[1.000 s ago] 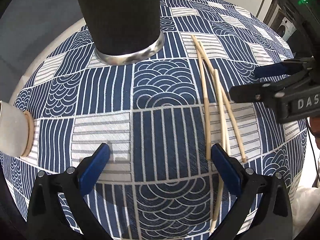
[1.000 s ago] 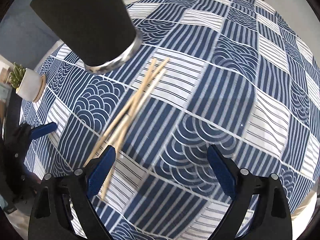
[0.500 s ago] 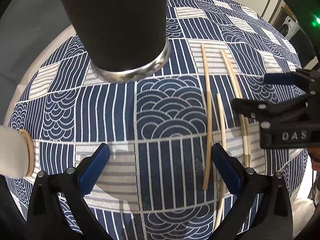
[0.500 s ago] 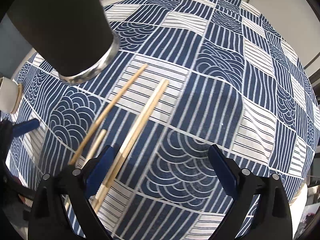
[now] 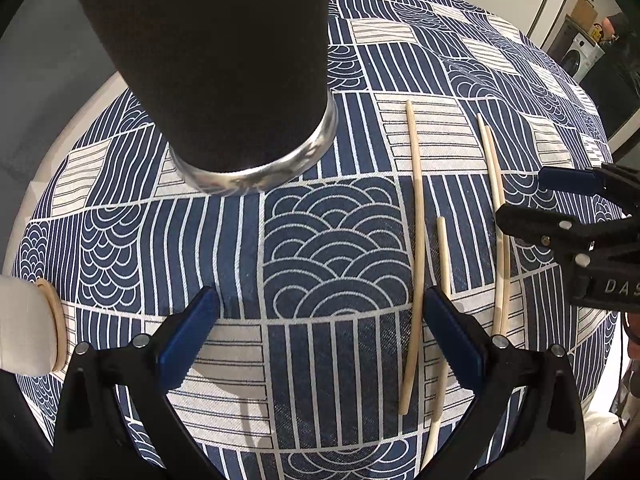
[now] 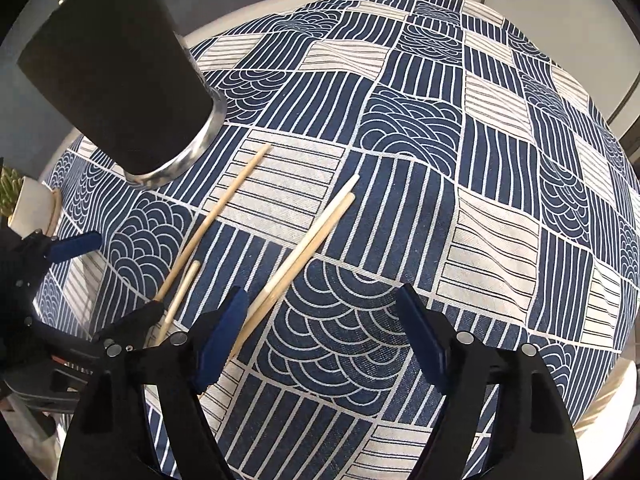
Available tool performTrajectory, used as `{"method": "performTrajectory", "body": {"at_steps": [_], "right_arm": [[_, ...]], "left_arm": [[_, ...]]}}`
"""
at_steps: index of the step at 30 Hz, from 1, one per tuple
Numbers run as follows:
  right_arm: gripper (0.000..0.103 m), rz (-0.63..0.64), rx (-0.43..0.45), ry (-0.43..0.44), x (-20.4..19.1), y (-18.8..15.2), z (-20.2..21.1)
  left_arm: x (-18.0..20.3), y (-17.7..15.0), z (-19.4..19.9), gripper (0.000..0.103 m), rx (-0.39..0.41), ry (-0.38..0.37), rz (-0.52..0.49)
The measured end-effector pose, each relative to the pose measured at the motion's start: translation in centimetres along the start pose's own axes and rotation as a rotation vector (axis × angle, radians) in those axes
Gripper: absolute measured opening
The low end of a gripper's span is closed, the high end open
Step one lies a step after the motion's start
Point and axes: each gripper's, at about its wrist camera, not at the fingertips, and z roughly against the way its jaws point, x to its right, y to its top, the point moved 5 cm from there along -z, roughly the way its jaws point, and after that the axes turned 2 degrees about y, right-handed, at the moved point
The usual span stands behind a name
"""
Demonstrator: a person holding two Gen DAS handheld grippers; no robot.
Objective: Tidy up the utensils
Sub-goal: 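Grasp a wooden stick with the right gripper while the left gripper grasps another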
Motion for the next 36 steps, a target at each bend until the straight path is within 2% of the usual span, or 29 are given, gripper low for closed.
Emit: {"method": "performTrajectory", "body": {"at_steps": [3, 9, 14, 18, 20, 29, 30, 31, 33, 34, 36], "right_arm": [[0.073, 0.028, 0.006, -0.054, 0.0, 0.5, -0.3], [0.077, -0.087, -0.014, -0.068, 1.5, 0.0, -0.2], [0.083, -0.124, -0.014, -0.079, 2.6, -0.5, -0.3], [0.086, -0.118, -0.045, -0.094, 2.1, 0.5, -0.6], [0.089, -0.133, -0.073, -0.148, 2.5, 0.9, -1.2], [0.089, -0.115, -0.024, -0.129, 2.8, 0.2, -1.6], [0.08, -0.107, -0.02, -0.126, 2.8, 0.1, -1.5], [0.054, -0.084, -0.001, -0.118, 2.5, 0.3, -1.2], [0.017, -0.059, 0.0, -0.104, 1.9, 0.2, -0.2], [0.01, -0.055, -0.002, -0.091, 1.9, 0.2, -0.2], [0.005, -0.035, 0.006, -0.082, 2.2, 0.1, -0.5]], "left_arm": [[0.1, 0.4, -0.2, 0.099, 0.0, 0.0, -0.002], [0.1, 0.5, -0.3, 0.099, 0.003, 0.0, -0.002], [0.2, 0.7, -0.4, 0.099, 0.018, 0.0, 0.0], [0.2, 0.8, -0.5, 0.099, 0.021, 0.005, 0.01], [0.2, 0.9, -0.5, 0.099, 0.021, 0.006, 0.01], [0.1, 0.8, -0.5, 0.099, 0.051, 0.013, 0.032], [0.1, 0.9, -0.5, 0.099, 0.048, 0.017, 0.039], [0.1, 0.9, -0.6, 0.099, 0.048, 0.02, 0.047], [0.1, 1.0, -0.6, 0.098, 0.052, 0.031, 0.072], [0.2, 0.9, -0.5, 0.095, 0.053, 0.034, 0.078], [0.7, 0.9, -0.1, 0.085, 0.065, 0.029, 0.068]]}}
